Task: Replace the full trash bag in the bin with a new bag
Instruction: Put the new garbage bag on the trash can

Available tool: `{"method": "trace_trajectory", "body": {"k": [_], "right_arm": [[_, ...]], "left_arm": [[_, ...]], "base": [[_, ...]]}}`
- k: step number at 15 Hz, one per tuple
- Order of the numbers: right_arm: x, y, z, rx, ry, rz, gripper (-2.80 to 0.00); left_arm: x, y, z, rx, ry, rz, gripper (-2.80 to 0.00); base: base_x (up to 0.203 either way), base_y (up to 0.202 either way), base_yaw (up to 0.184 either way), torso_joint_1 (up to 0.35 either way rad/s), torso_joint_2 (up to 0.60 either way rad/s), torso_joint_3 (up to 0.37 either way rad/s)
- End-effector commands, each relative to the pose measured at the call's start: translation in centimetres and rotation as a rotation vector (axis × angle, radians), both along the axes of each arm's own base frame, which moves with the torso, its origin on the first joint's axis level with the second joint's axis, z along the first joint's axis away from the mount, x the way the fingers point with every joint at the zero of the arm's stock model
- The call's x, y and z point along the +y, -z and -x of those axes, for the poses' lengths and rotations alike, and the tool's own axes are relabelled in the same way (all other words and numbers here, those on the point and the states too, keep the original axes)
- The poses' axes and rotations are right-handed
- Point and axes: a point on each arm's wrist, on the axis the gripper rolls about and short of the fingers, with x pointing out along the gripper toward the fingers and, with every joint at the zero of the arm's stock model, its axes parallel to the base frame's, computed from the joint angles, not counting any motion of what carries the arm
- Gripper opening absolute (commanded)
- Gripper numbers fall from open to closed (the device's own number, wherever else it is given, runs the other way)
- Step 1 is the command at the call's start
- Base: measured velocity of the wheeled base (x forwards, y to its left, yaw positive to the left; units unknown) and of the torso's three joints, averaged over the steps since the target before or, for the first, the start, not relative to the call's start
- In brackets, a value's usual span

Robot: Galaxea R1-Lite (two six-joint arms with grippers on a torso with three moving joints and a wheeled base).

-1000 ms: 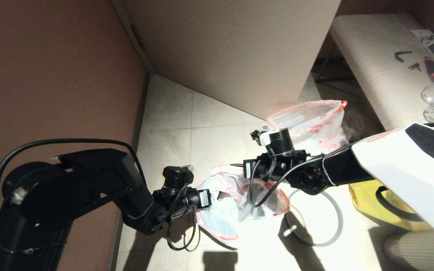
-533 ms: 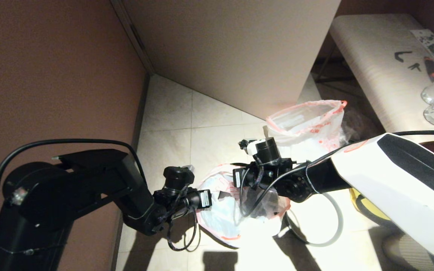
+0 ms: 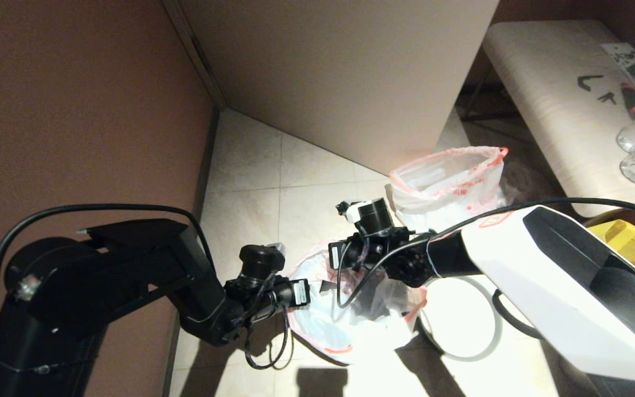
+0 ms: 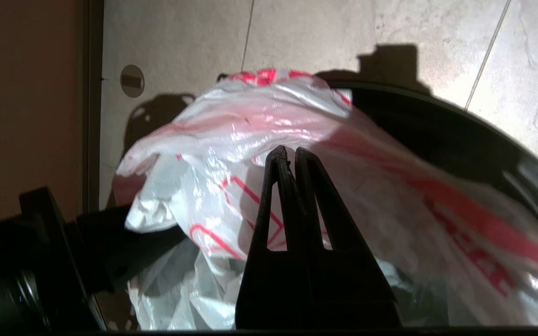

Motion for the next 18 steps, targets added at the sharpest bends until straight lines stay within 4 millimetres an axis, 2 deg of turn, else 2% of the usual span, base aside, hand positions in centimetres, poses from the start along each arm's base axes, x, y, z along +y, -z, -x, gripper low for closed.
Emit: {"method": "trace_trajectory", "body": {"k": [1,3,6,9,12,15,18], "right_arm": [[0.3,0.4,-0.9,-0.008,0.007,-0.007,-2.8],[0.2,0.2,-2.0,-0.021,0.023,-0.014,-2.8],[-1.0,1.5,-3.5,-0.018,0.048,0.016,-2.8],[-2.4,1.5,-4.6,-0.049,0.083,-0.008,-2.8],[-3.4,1.6,-5.1,-0.044,0.112,0.003,-2.8],[-5.4,0.2,-5.7,-0.061,0.164,0.001,-2.8],[-7.4,0.1,-5.6,-0.035,0.199,0.021,-2.8]], "left_arm": [[0.0,-0.1,0.0,-0.004,-0.001,0.005,-2.8],[-0.1,0.0,0.0,-0.004,0.002,0.003,-2.8],[-0.2,0.0,0.1,-0.003,0.003,0.0,-2.8],[-0.1,0.1,0.3,-0.038,0.017,-0.002,-2.8],[0.0,0.3,0.2,-0.076,0.014,0.011,-2.8],[0.0,0.6,0.0,-0.077,0.009,0.006,-2.8],[0.1,0.7,0.0,-0.077,0.008,-0.001,-2.8]], "base": [[0.0,0.0,0.0,0.0,0.0,0.0],[0.0,0.0,0.0,0.0,0.0,0.0],[0.0,0.0,0.0,0.0,0.0,0.0],[0.0,0.0,0.0,0.0,0.0,0.0],[0.0,0.0,0.0,0.0,0.0,0.0],[0.0,0.0,0.0,0.0,0.0,0.0],[0.0,0.0,0.0,0.0,0.0,0.0]]}}
